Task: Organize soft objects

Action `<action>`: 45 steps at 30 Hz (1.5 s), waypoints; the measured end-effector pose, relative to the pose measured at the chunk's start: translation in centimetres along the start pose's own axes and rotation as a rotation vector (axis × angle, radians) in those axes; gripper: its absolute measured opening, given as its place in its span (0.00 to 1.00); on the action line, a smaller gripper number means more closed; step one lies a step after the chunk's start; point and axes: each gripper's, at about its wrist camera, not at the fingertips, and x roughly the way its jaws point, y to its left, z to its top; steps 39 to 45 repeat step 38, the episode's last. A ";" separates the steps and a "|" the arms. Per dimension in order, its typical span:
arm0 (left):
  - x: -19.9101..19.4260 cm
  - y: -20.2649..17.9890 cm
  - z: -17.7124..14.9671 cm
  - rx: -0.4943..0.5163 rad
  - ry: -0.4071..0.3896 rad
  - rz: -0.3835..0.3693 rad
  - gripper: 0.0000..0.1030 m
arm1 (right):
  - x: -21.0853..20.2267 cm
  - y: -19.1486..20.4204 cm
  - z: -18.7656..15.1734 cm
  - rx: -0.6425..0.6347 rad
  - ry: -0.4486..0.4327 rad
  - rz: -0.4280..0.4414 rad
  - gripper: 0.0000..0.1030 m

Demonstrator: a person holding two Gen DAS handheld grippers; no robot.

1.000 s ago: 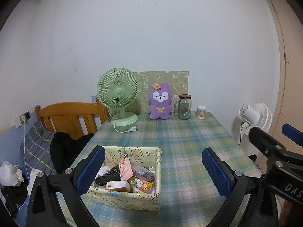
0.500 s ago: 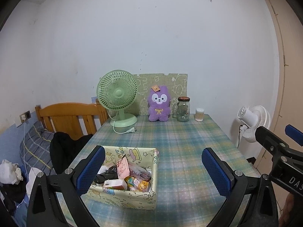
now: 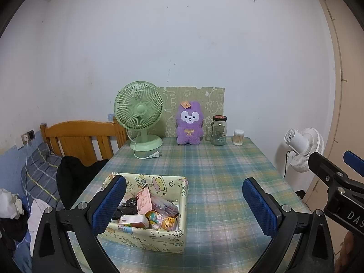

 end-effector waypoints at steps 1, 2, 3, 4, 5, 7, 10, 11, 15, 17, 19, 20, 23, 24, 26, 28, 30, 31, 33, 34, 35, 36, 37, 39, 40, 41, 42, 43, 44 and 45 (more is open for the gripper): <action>0.1 0.0 0.0 -0.002 0.001 -0.001 1.00 | 0.1 0.0 0.0 -0.004 0.001 -0.002 0.98; 0.2 0.1 -0.1 -0.006 0.002 0.000 1.00 | 0.2 0.1 -0.1 -0.010 0.002 -0.003 0.98; 0.2 0.1 -0.1 -0.009 0.002 0.001 1.00 | 0.2 0.2 -0.1 -0.014 0.002 -0.002 0.98; 0.2 0.1 -0.1 -0.010 0.002 0.004 1.00 | 0.3 0.2 -0.1 -0.017 0.003 -0.001 0.98; 0.2 0.2 -0.1 -0.008 0.001 0.006 1.00 | 0.4 0.3 -0.2 -0.019 0.003 0.001 0.98; 0.3 0.2 -0.1 -0.005 0.003 0.009 1.00 | 0.5 0.4 -0.3 -0.018 0.004 0.007 0.98; 0.4 0.2 -0.1 -0.005 0.002 0.012 1.00 | 0.5 0.3 -0.3 -0.011 0.000 0.015 0.98; 0.4 0.2 -0.1 -0.005 0.001 0.012 1.00 | 0.5 0.3 -0.3 -0.010 -0.002 0.015 0.98; 0.2 0.1 0.0 -0.003 -0.003 0.014 1.00 | 0.5 0.3 -0.2 -0.005 -0.003 0.015 0.98; 0.1 0.1 0.1 -0.002 -0.007 0.015 1.00 | 0.5 0.2 -0.2 -0.006 -0.003 0.015 0.98; 0.0 0.2 0.1 -0.002 -0.009 0.015 1.00 | 0.4 0.2 -0.2 -0.006 -0.003 0.013 0.98; -0.1 0.2 0.1 -0.002 -0.010 0.014 1.00 | 0.4 0.1 -0.2 -0.004 -0.003 0.012 0.98; -0.2 0.1 0.1 0.000 -0.014 0.014 1.00 | 0.3 0.1 -0.2 -0.003 -0.005 0.012 0.98; -0.2 0.1 0.1 0.000 -0.014 0.014 1.00 | 0.3 0.1 -0.2 -0.002 -0.006 0.012 0.98; -0.2 0.1 0.1 0.000 -0.015 0.014 1.00 | 0.3 0.1 -0.2 -0.002 -0.006 0.012 0.98; -0.3 0.1 0.1 0.001 -0.017 0.015 1.00 | 0.3 0.1 -0.2 -0.002 -0.006 0.012 0.98; -0.4 0.1 0.1 0.001 -0.018 0.014 1.00 | 0.2 0.1 -0.2 -0.001 -0.007 0.013 0.98; -0.4 0.1 0.1 0.002 -0.018 0.014 1.00 | 0.2 0.1 -0.2 -0.001 -0.007 0.012 0.98; -0.4 0.0 0.1 0.001 -0.018 0.015 1.00 | 0.2 0.1 -0.2 -0.002 -0.009 0.012 0.98; -0.4 0.1 0.1 0.001 -0.017 0.015 1.00 | 0.2 0.1 -0.2 -0.001 -0.008 0.012 0.98; -0.4 0.1 0.1 0.001 -0.018 0.014 1.00 | 0.2 0.1 -0.2 -0.001 -0.008 0.012 0.98; -0.4 0.0 0.1 0.001 -0.018 0.014 1.00 | 0.2 0.1 -0.2 0.000 -0.008 0.013 0.98; -0.5 0.0 0.1 0.001 -0.019 0.014 1.00 | 0.2 0.1 -0.2 0.000 -0.008 0.013 0.98; -0.4 0.0 0.1 0.001 -0.018 0.015 1.00 | 0.2 0.1 -0.2 0.000 -0.008 0.012 0.98; -0.4 0.0 0.1 0.001 -0.018 0.015 1.00 | 0.2 0.1 -0.2 0.000 -0.008 0.012 0.98; -0.4 0.0 0.1 0.001 -0.018 0.015 1.00 | 0.2 0.1 -0.2 0.000 -0.008 0.012 0.98; -0.4 0.0 0.1 0.001 -0.018 0.015 1.00 | 0.2 0.1 -0.2 0.000 -0.008 0.012 0.98; -0.4 0.0 0.1 0.001 -0.018 0.015 1.00 | 0.2 0.1 -0.2 0.000 -0.008 0.012 0.98; -0.4 0.0 0.1 0.001 -0.018 0.015 1.00 | 0.2 0.1 -0.2 0.000 -0.008 0.012 0.98; -0.4 0.0 0.1 0.001 -0.018 0.015 1.00 | 0.2 0.1 -0.2 0.000 -0.008 0.012 0.98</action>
